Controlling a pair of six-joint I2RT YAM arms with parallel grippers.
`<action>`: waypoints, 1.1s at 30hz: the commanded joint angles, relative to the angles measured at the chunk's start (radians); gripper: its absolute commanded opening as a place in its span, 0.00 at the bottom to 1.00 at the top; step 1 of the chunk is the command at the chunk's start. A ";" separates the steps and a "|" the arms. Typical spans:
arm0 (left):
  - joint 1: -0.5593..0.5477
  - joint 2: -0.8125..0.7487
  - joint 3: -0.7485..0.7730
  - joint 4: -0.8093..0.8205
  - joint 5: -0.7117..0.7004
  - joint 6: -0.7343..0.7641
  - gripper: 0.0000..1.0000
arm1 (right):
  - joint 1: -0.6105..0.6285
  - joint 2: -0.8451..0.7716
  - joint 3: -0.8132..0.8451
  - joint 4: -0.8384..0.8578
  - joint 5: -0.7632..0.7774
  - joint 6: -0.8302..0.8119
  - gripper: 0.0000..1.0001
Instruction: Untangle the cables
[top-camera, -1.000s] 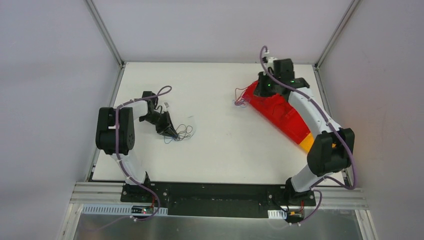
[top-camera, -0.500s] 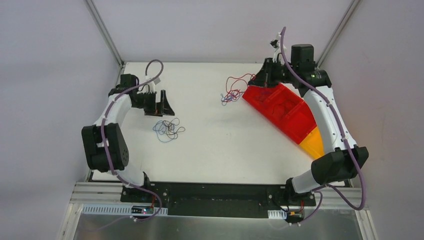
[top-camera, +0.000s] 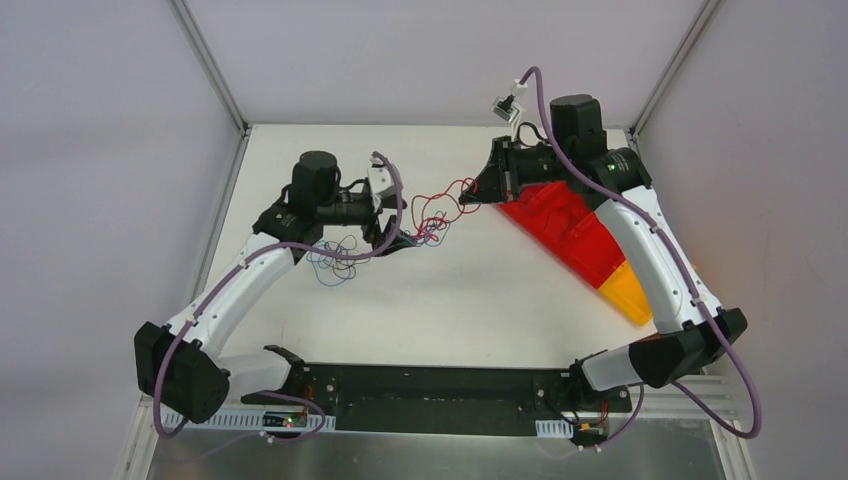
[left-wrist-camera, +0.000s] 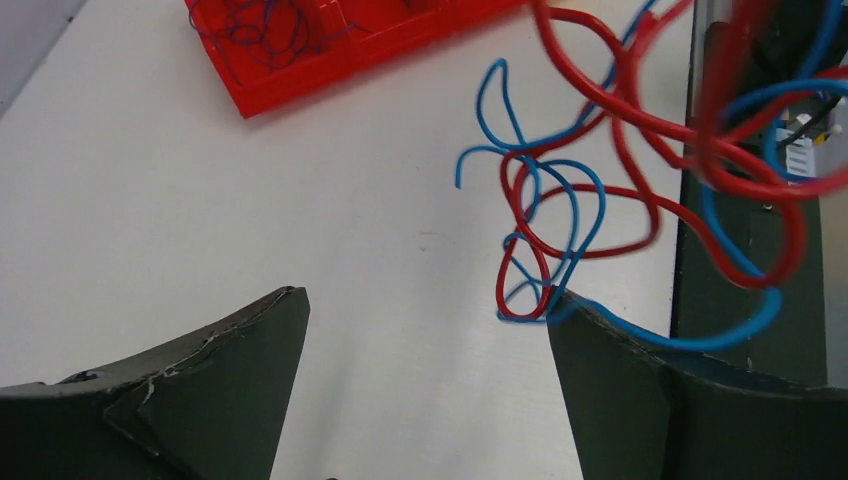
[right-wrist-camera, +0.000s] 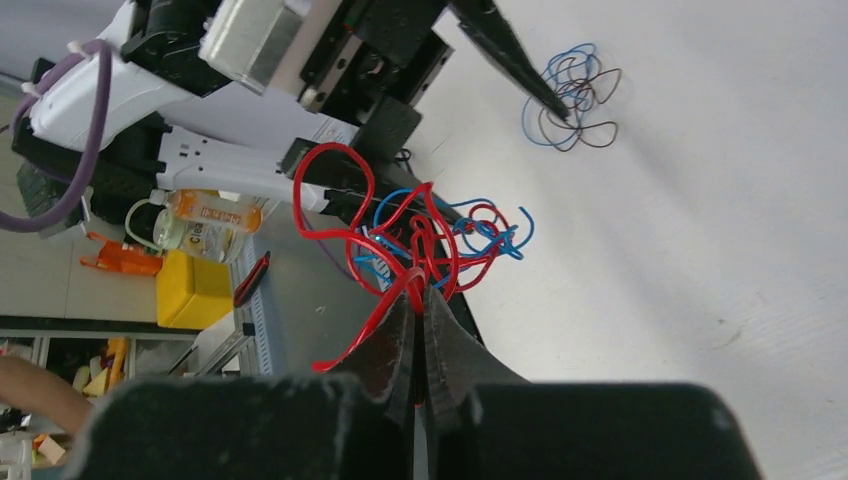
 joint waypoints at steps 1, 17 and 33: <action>-0.070 -0.043 -0.015 0.128 -0.054 0.068 0.87 | 0.045 -0.066 0.039 -0.053 -0.041 -0.035 0.00; -0.208 -0.209 -0.055 -0.107 -0.075 0.307 0.50 | 0.070 -0.099 0.022 -0.067 0.001 -0.021 0.00; -0.219 -0.226 -0.038 -0.139 -0.121 0.287 0.63 | 0.072 -0.103 0.011 -0.059 -0.007 0.014 0.00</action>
